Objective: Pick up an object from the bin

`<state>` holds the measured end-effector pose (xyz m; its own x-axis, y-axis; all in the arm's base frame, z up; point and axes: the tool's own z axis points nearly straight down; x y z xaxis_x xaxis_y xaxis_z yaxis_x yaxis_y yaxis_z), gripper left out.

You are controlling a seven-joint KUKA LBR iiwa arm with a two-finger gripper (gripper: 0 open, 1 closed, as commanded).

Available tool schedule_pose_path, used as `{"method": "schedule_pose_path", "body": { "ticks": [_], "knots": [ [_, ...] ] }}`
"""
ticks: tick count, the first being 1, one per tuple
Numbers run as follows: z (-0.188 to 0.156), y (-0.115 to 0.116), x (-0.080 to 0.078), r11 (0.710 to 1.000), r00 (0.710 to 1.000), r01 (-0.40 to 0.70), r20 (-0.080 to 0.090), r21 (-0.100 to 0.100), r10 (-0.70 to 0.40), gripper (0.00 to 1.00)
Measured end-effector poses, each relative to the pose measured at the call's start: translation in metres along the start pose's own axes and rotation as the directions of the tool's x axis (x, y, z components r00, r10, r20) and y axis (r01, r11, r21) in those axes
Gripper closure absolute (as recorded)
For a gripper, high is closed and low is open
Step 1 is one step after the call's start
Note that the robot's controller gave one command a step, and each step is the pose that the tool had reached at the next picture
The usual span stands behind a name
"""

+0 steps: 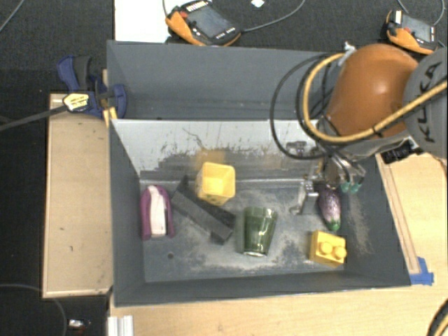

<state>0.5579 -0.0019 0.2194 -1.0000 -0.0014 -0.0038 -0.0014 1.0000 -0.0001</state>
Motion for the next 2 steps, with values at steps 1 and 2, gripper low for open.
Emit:
{"method": "schedule_pose_path", "body": {
  "ticks": [1,2],
  "knots": [
    [0.000,0.000,0.000,1.000,1.000,0.000,0.000,0.000,0.000,0.00],
    [0.052,0.028,0.036,0.998,0.998,0.063,-0.003,-0.001,-0.063,0.00]
  ]
}}
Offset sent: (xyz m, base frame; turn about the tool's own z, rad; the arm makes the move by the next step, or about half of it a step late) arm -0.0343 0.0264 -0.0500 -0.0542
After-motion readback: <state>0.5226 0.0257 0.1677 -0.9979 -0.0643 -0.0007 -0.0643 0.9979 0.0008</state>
